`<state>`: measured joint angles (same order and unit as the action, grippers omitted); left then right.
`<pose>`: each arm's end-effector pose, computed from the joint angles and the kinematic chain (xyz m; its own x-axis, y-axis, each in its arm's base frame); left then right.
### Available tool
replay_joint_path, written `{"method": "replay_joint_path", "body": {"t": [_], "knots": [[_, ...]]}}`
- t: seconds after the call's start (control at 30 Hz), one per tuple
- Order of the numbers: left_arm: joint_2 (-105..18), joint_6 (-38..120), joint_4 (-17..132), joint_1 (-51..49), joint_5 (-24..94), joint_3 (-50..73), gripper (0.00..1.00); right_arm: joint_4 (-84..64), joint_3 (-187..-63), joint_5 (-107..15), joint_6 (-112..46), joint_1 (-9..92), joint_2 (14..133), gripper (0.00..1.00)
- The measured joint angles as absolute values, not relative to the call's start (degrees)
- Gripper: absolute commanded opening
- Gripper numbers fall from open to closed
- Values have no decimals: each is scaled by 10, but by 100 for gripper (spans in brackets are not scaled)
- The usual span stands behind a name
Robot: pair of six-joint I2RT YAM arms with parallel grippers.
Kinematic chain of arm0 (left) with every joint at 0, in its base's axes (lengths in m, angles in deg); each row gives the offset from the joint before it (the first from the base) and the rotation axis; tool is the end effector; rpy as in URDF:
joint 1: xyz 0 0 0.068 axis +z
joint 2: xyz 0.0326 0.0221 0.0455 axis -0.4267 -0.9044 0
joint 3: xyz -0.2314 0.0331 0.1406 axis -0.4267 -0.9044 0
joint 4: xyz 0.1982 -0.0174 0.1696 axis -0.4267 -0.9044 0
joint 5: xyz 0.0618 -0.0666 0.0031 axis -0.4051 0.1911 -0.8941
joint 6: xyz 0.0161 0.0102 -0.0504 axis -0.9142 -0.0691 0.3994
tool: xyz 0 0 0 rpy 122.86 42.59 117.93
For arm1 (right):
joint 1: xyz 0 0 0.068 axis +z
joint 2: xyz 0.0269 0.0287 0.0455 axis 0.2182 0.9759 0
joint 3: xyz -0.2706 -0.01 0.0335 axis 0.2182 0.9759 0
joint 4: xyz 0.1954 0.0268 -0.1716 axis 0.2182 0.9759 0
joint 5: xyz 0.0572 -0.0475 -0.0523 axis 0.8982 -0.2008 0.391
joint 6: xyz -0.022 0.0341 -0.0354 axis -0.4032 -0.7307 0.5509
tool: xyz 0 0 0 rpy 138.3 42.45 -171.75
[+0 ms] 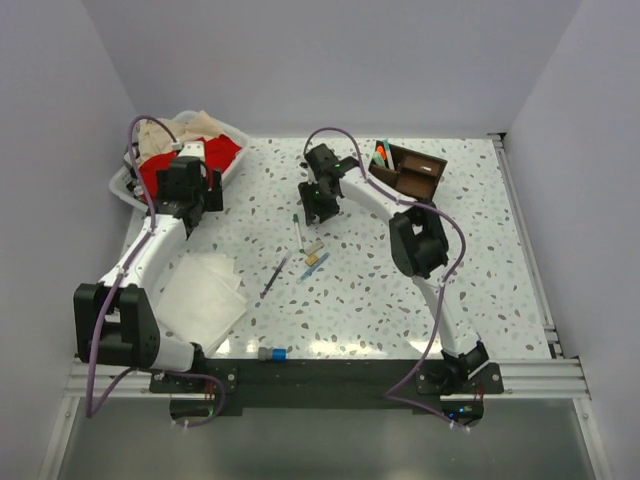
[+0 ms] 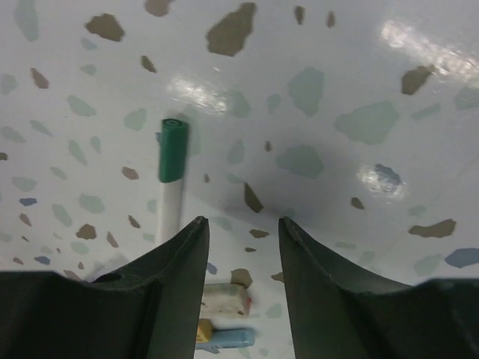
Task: Sort the stationery into containers
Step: Pick up the pen from the center of the board.
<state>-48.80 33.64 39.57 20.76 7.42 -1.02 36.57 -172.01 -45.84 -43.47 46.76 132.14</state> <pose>0.3147 -0.0128 0.2766 -0.5832 -0.0199 -0.8121 -0.2332 0.9617 0.1439 0.4285 0.2962 0.1741 -0.8886 -0.2438 -0.3885 -0.3540 0.9032 0.2428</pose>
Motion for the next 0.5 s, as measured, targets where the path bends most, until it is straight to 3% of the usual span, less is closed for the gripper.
{"method": "replay_joint_path", "body": {"t": [0.5], "knots": [[-434,338,396,221,86,-58,99,355,-1782,-516,-466,523,1331,47]]}}
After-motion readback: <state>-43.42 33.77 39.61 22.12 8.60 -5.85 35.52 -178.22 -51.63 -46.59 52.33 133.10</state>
